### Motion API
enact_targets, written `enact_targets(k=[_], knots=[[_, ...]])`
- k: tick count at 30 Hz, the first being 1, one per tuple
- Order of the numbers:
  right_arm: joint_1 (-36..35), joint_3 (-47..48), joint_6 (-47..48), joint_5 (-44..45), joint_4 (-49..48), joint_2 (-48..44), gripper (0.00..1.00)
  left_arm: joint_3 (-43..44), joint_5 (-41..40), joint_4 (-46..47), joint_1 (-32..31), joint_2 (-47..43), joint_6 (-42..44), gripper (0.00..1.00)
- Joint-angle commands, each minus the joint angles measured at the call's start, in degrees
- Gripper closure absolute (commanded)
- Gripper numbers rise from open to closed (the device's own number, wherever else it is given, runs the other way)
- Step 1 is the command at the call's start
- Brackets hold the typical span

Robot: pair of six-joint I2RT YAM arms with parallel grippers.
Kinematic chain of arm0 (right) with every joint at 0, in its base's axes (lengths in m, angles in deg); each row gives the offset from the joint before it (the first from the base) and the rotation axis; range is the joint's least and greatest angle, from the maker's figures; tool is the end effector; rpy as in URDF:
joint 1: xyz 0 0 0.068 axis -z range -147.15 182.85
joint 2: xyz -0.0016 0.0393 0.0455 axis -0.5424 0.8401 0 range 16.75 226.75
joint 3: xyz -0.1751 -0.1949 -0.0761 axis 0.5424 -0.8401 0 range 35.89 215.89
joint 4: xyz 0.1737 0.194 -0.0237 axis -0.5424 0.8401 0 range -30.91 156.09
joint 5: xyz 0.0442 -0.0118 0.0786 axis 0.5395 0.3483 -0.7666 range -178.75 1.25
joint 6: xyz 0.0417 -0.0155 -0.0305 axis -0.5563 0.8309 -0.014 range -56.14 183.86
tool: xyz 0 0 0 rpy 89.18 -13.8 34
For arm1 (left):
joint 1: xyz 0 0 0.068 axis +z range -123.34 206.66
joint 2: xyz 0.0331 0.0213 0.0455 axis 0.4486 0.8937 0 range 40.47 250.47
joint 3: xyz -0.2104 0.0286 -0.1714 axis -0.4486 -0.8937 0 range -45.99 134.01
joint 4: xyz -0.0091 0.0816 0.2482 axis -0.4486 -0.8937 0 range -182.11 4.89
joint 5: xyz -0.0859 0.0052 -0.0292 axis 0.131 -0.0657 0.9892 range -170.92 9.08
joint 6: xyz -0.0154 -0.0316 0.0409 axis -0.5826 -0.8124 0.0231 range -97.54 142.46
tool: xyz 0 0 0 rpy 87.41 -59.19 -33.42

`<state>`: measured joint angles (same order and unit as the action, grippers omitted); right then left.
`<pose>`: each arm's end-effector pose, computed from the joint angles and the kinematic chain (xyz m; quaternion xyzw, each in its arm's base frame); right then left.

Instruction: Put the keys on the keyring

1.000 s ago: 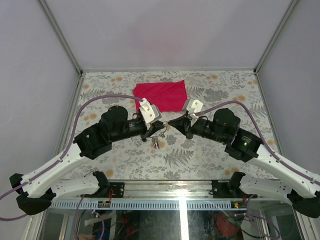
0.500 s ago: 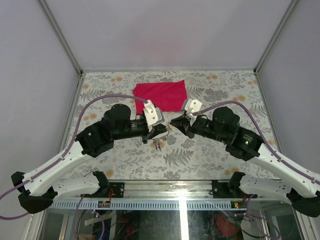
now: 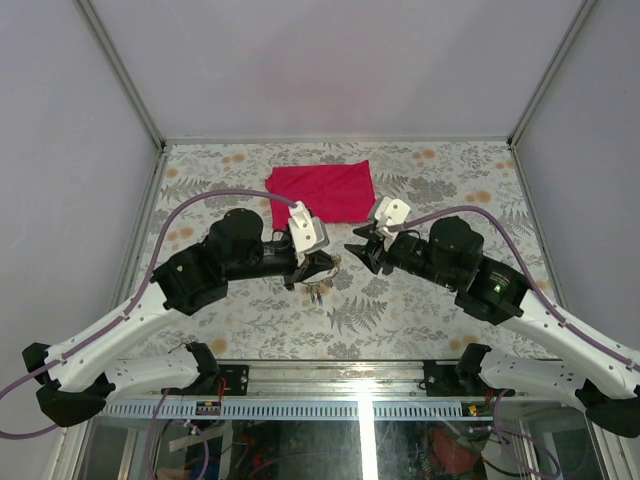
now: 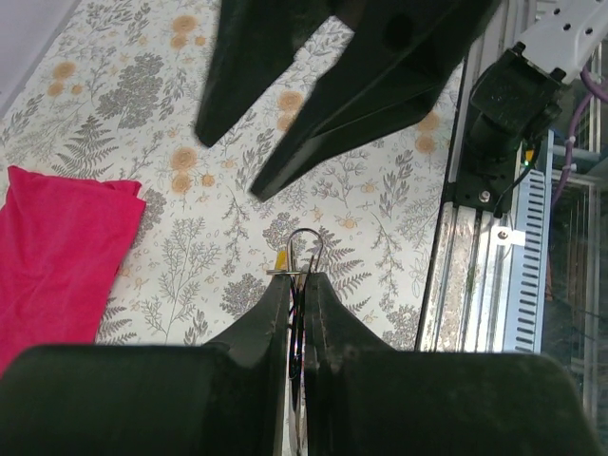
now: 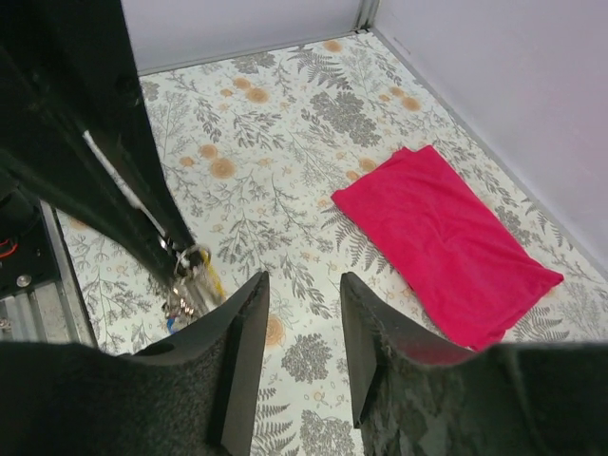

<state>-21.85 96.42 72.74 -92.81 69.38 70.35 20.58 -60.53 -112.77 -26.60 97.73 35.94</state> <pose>0.1185 0.1718 0.4087 -0.4036 0.6052 0.2906 0.6216 0.1163 -0.1766 0.4006 0.5254 0.6095 -0.3309 0.4930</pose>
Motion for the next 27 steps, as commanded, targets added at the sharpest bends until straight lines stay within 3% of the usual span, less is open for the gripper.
enact_targets(k=[1, 7, 12, 18, 27], knots=[[0.16, -2.04, -0.21, 2.35, -1.22, -6.23, 0.55, 0.19, -4.22, 6.10, -0.14, -1.62, -4.56, 1.00], [0.15, -9.75, -8.95, -1.53, -3.55, -11.48, 0.46, -5.67, -9.35, 13.90, -0.12, -4.49, -14.36, 1.00], [0.20, -18.57, -17.67, -6.13, -16.95, -13.63, 0.39, -8.21, -9.63, 19.39, -0.12, -5.62, -19.38, 1.00], [0.20, -23.60, -22.81, -8.60, -27.80, -12.43, 0.38, -11.42, -6.57, 26.91, -0.13, -6.86, -26.27, 1.00], [0.16, -25.02, -23.66, -7.84, -31.57, -10.34, 0.38, -13.46, -3.52, 29.59, -0.13, -7.88, -29.11, 1.00]])
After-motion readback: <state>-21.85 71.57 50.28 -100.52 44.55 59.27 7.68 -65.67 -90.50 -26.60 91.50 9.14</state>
